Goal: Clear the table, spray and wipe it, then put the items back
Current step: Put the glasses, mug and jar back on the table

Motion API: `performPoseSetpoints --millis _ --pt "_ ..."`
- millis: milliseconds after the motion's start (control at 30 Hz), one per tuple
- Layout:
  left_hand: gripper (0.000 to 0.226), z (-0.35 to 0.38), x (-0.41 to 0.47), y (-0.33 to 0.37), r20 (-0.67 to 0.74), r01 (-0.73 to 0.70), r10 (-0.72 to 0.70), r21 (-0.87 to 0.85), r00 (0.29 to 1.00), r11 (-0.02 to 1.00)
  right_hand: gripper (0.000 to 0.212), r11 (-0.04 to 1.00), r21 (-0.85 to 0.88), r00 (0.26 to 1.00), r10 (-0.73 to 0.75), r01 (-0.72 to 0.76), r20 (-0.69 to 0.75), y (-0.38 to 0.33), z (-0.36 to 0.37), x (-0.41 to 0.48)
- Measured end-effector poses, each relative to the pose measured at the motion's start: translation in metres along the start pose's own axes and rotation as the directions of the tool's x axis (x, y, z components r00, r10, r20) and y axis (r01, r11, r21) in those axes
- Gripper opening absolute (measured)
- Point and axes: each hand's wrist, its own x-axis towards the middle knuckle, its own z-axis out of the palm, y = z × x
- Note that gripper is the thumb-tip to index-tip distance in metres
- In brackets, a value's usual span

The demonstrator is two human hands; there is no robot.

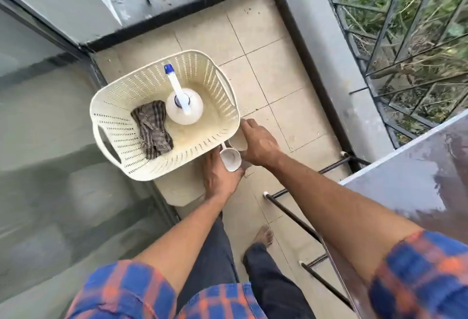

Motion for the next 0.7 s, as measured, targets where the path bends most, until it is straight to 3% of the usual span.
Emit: performPoseSetpoints --millis 367,467,533,600,700 --pt "0.056 -0.068 -0.029 0.006 0.109 -0.018 -0.001 0.177 0.994 0.984 0.077 0.997 0.017 0.997 0.072 -0.072 -0.005 -0.011 -0.014 -0.041" --pt "0.055 -0.098 -0.049 0.023 0.129 -0.170 0.145 0.207 0.981 0.964 0.078 0.993 0.086 0.994 0.090 -0.084 -0.064 -0.020 -0.043 -0.077" --pt "0.055 -0.115 -0.063 0.041 0.146 -0.280 0.251 0.240 0.957 0.929 0.080 0.971 0.224 0.986 0.115 -0.086 -0.120 -0.022 -0.067 -0.107" --pt "0.055 -0.125 -0.075 0.066 0.145 -0.360 0.331 0.283 0.932 0.889 0.081 0.932 0.357 0.967 0.148 -0.067 -0.206 -0.018 -0.094 -0.141" --pt "0.054 -0.131 -0.095 0.114 0.127 -0.460 0.443 0.283 0.887 0.841 0.081 0.912 0.409 0.914 0.188 -0.027 -0.359 0.003 -0.129 -0.194"
